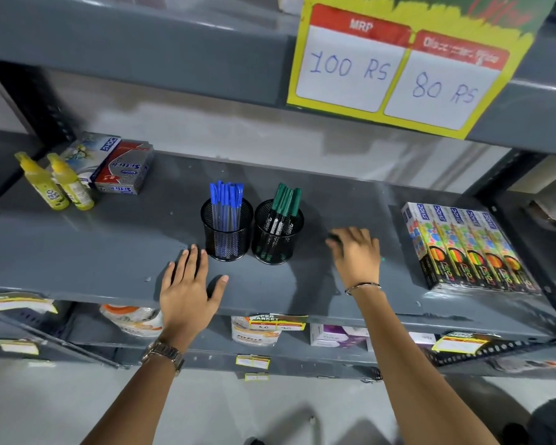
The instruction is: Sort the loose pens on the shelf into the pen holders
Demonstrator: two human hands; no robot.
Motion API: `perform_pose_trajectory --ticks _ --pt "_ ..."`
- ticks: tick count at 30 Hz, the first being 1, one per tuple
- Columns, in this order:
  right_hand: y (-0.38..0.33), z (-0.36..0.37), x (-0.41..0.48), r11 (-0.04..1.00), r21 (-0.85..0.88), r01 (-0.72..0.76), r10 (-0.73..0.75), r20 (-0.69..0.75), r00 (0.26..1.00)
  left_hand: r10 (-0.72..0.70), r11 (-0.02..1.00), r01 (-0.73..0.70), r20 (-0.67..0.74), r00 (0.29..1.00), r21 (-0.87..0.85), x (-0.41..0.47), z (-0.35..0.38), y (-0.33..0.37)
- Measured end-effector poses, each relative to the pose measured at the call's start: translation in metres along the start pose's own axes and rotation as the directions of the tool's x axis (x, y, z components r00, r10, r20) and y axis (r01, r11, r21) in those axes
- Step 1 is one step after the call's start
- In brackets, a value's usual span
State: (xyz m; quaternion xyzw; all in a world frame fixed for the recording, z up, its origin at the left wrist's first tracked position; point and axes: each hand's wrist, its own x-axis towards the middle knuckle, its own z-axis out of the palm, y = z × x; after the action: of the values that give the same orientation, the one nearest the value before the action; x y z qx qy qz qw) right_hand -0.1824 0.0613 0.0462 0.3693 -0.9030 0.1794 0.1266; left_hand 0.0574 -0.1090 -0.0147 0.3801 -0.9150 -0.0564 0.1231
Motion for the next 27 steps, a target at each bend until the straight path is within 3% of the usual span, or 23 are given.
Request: perform_pose_trajectory --ticks 3,6,9,12,15,18,22,27 --pt "-0.017 -0.023 0.011 0.993 0.102 -0.062 0.1 -0.434 0.895 -0.004 1.0 0.004 0.011 1.0 0.0 0.0 0.0 0.0" --pt "-0.05 -0.058 0.029 0.867 0.496 -0.043 0.358 -0.561 0.747 -0.011 1.0 0.011 0.025 1.0 -0.007 0.0 -0.001 -0.001" --pt "-0.084 -0.087 0.048 0.798 0.596 0.089 0.413 -0.647 0.641 -0.005 1.0 0.006 0.038 0.999 -0.006 0.0 0.0 -0.001" --pt "-0.112 -0.093 0.057 0.81 0.569 0.139 0.315 -0.623 0.716 -0.016 1.0 0.017 0.047 0.999 -0.016 0.001 0.0 -0.001" --pt "-0.118 -0.07 0.054 0.859 0.505 0.081 0.202 -0.48 0.853 -0.015 1.0 0.016 0.048 0.999 -0.027 0.001 -0.001 -0.001" --pt "-0.113 -0.04 0.045 0.915 0.402 0.025 0.13 -0.353 0.926 0.002 1.0 -0.001 0.036 0.999 -0.026 0.001 0.0 -0.003" --pt "-0.107 -0.017 0.04 0.953 0.3 -0.04 0.118 -0.248 0.962 0.005 0.999 -0.004 0.024 1.0 -0.048 -0.001 0.0 -0.003" --pt "-0.104 -0.009 0.04 0.972 0.204 -0.112 0.171 -0.3 0.939 0.008 0.998 -0.007 0.025 1.0 -0.062 0.0 0.002 -0.002"
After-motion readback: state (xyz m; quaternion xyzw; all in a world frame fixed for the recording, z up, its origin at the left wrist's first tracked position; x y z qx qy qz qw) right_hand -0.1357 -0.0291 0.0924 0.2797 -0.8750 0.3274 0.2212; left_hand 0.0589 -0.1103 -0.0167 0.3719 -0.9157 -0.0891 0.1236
